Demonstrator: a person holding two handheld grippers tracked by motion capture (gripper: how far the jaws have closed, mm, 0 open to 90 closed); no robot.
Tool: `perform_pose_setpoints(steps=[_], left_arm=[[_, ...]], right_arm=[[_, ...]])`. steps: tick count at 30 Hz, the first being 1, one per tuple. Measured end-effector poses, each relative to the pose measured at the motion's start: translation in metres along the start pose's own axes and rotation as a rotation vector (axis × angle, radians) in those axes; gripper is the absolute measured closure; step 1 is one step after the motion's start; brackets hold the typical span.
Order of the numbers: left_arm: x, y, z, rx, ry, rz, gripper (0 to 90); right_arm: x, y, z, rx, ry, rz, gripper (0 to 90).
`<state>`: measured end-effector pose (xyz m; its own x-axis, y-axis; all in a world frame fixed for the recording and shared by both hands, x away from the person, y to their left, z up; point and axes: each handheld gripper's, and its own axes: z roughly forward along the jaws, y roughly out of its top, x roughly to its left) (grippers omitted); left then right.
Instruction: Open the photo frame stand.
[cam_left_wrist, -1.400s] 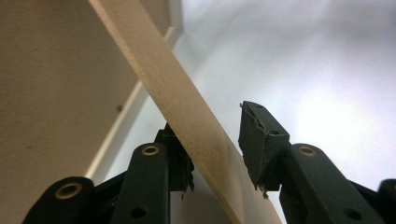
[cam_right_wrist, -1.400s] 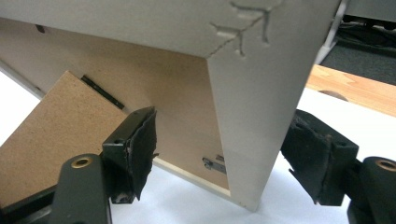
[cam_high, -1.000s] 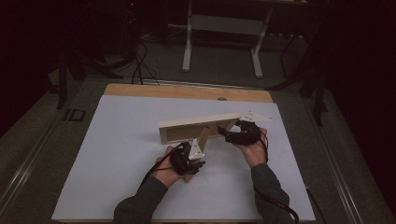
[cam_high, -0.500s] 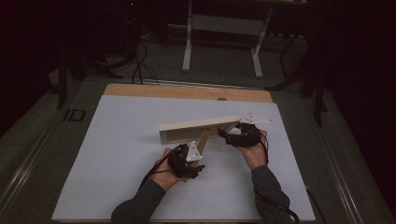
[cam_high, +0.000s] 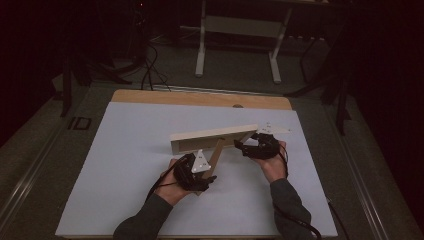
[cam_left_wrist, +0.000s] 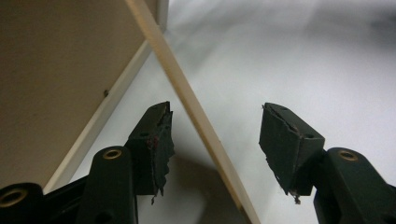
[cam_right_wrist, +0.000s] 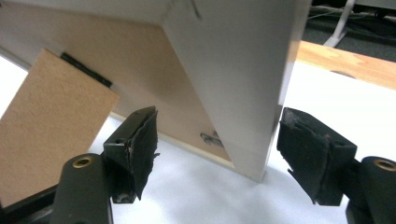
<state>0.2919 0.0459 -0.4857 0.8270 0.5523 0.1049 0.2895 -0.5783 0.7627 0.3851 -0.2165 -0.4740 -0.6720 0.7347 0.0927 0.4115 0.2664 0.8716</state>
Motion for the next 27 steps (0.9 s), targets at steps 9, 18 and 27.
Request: perform_pose_setpoints(steps=[9, 18, 27], left_arm=[[0.007, -0.003, -0.014, -0.041, -0.034, -0.068, 43.3], [0.02, -0.007, -0.024, -0.081, -0.063, -0.129, 44.4], [0.032, -0.015, -0.033, -0.092, -0.003, -0.143, 44.7]], right_arm=[[-0.004, -0.006, 0.003, 0.033, 0.012, 0.009, 28.5], [-0.004, -0.009, 0.003, 0.039, 0.015, 0.012, 28.7], [-0.009, -0.011, 0.0, 0.044, 0.009, 0.015, 31.1]])
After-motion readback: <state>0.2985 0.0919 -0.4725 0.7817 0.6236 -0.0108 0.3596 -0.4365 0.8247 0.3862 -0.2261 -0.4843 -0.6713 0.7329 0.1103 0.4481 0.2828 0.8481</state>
